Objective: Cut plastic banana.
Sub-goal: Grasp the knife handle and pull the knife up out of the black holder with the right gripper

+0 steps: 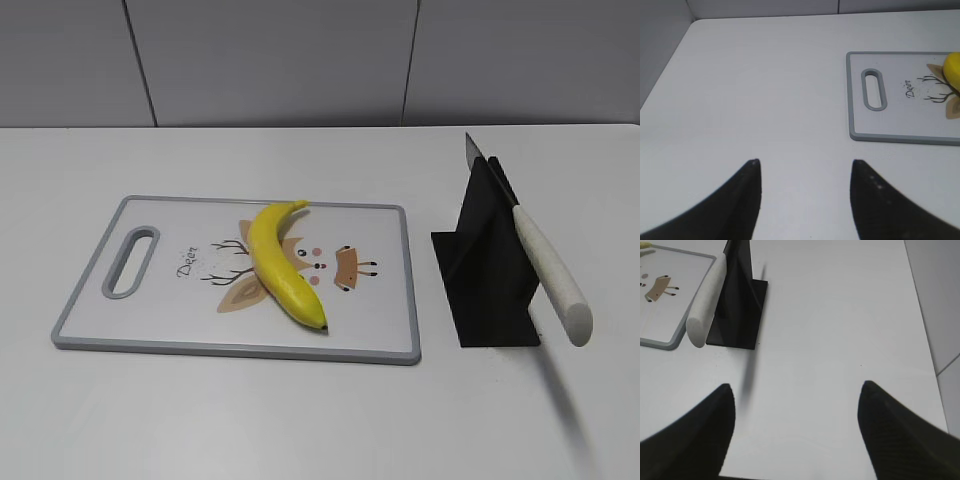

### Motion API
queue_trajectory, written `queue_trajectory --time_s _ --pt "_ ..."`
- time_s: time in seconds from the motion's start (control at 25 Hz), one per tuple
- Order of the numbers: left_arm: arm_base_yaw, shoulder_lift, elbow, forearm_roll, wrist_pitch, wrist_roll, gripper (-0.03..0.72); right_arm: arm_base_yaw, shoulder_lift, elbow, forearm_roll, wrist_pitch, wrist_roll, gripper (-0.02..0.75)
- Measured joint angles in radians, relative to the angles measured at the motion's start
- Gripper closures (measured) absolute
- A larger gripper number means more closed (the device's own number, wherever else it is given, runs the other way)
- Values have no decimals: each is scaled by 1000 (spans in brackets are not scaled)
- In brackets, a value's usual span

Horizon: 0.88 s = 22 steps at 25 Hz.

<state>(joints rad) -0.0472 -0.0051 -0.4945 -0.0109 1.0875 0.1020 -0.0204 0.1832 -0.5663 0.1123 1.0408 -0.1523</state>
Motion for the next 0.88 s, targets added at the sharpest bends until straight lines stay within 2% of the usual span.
queue_trajectory --time_s 0.52,0.88 --pt "0 0 0 0 0 0 128 13 433 -199 60 14 1 145" --pt "0 0 0 0 0 0 128 185 672 -319 46 34 -49 145"
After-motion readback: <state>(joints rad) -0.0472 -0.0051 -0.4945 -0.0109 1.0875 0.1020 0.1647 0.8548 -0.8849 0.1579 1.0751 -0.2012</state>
